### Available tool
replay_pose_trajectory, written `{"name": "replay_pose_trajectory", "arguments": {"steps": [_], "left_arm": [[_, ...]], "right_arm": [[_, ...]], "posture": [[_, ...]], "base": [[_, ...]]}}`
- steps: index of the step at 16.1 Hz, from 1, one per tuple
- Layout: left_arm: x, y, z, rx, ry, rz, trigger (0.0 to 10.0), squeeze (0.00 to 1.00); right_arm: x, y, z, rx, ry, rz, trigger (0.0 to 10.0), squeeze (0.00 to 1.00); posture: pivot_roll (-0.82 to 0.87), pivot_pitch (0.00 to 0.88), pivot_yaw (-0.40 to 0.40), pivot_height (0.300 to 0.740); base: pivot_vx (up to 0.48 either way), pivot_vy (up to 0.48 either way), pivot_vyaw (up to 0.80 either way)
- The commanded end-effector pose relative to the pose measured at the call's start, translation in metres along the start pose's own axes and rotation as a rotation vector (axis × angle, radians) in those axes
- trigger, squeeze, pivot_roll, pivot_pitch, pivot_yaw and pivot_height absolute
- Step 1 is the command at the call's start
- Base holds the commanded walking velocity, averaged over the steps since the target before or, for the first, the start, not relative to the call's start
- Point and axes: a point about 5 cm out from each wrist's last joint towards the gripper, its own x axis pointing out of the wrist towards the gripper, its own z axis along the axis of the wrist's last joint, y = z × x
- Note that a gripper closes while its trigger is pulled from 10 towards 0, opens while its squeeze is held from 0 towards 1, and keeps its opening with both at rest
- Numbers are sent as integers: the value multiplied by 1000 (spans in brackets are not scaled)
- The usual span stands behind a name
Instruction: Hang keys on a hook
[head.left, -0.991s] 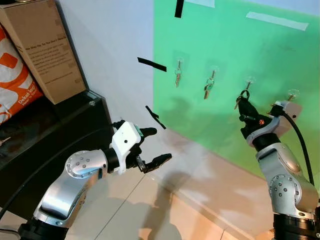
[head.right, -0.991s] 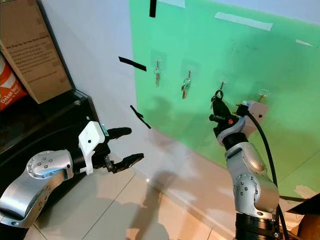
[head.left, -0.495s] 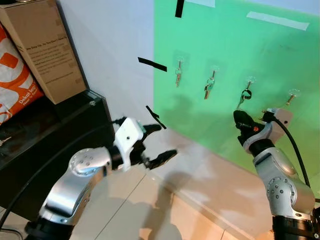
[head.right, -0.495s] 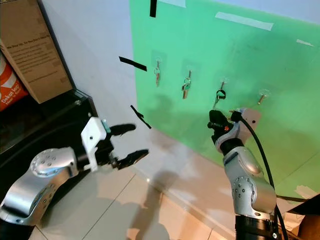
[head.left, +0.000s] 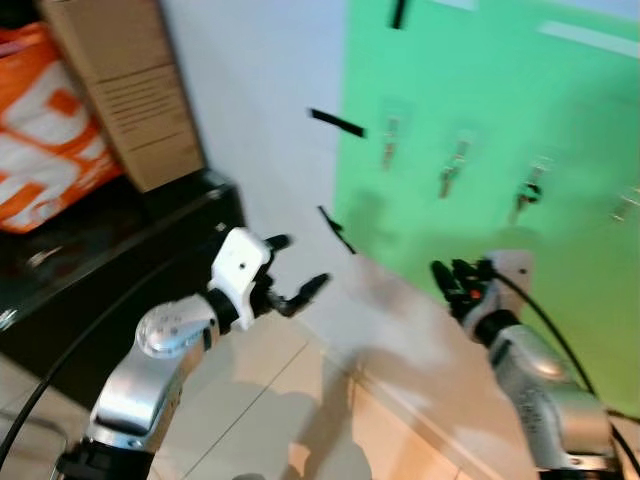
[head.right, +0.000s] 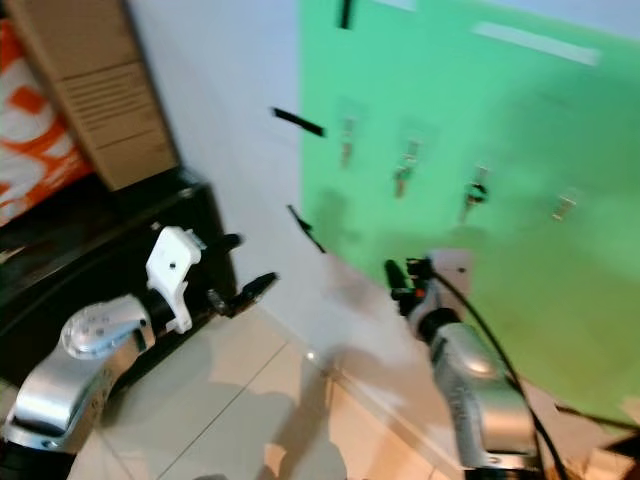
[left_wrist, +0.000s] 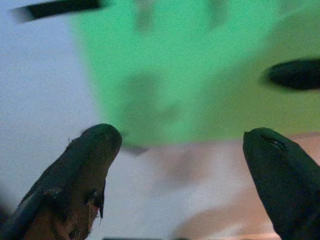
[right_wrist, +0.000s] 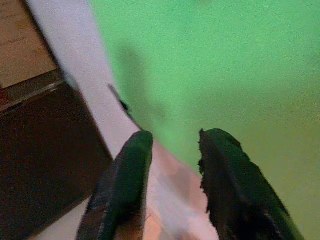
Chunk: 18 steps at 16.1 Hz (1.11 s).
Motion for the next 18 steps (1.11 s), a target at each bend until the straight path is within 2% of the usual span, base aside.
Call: {"name": "replay_pose_trajectory", "arguments": {"steps": [1, 2, 5, 9, 15, 18], "left_arm": [[-2, 11, -5, 33, 23, 124, 10000, 0], [-1, 16, -7, 30, 32, 185, 10000, 0], [1, 19, -9, 10, 20, 240, 10000, 0], [7, 25, -14, 13, 28, 320, 10000, 0], [4, 15, -19, -30, 18, 318, 10000, 0], [1, 14, -21, -44, 19, 349, 10000, 0]], "right_arm": [[2, 10, 8, -38, -42, 14, 10000, 1000], [2, 13, 10, -43, -55, 6, 10000, 1000], [-3, 5, 7, -65, -57, -42, 10000, 1000], [-6, 5, 8, -83, -65, -71, 10000, 1000], [-9, 4, 8, -107, -50, -72, 10000, 1000], [-4, 6, 8, -126, -39, -37, 10000, 1000]], "posture": [[-17, 0, -1, 740], [-24, 0, 6, 740], [-55, 0, 41, 740], [-62, 0, 59, 740], [-57, 0, 15, 740], [-28, 0, -11, 740]], "base": [[0, 0, 800], [0, 0, 800], [0, 0, 800], [0, 0, 800], [0, 0, 800], [82, 0, 800]]}}
